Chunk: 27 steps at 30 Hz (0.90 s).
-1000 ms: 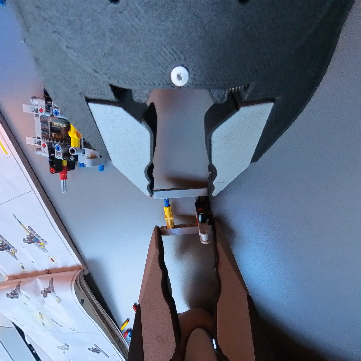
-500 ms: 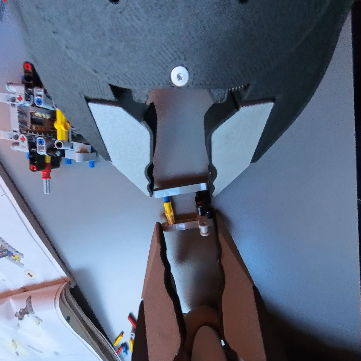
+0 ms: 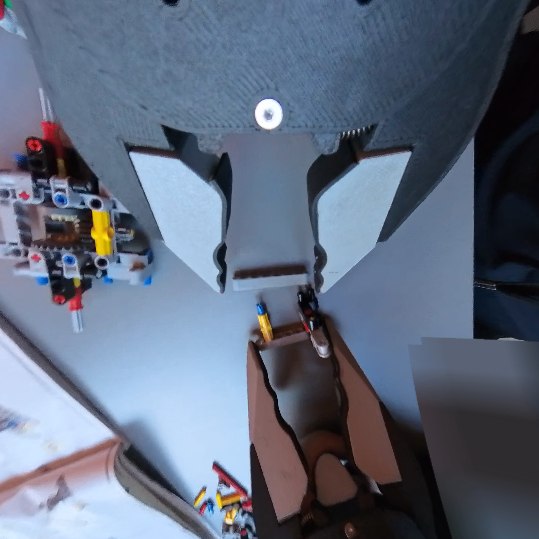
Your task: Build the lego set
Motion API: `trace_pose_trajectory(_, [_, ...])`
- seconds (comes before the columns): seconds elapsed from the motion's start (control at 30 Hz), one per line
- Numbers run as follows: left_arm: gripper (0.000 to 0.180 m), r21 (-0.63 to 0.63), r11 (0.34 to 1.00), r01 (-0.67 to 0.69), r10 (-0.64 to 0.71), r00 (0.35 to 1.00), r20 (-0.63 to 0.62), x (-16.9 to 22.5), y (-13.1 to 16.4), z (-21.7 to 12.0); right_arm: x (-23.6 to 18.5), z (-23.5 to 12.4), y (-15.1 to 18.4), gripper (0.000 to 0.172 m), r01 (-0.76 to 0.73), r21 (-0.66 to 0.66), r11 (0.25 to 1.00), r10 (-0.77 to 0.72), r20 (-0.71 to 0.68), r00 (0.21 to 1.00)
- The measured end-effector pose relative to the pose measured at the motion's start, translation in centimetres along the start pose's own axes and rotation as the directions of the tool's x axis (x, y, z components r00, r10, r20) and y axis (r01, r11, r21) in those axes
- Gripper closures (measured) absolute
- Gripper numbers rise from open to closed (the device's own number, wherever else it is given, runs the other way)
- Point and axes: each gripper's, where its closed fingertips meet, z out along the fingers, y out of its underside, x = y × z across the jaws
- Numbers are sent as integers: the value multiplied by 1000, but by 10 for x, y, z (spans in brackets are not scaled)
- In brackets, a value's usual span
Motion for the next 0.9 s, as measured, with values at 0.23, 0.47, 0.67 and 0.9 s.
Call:
trace_pose_trajectory(0.23, [125,2,1000,-6,6,1000,5,0,0,0,-2,4,13,113,81,-88,993,-84,-28,996])
trace_pose_trajectory(0.47, [125,1,1000,-2,2,1000,2,0,0,0,2,3,14,109,65,-87,994,-66,-2,998])
trace_pose_trajectory(0.67, [125,-1,1000,6,-6,1000,-6,0,0,0,-4,7,12,119,94,-86,992,-92,24,995])
trace_pose_trajectory(0.9, [125,-2,1000,12,-12,1000,-13,0,0,0,-10,12,7,119,157,-80,984,-156,22,987])
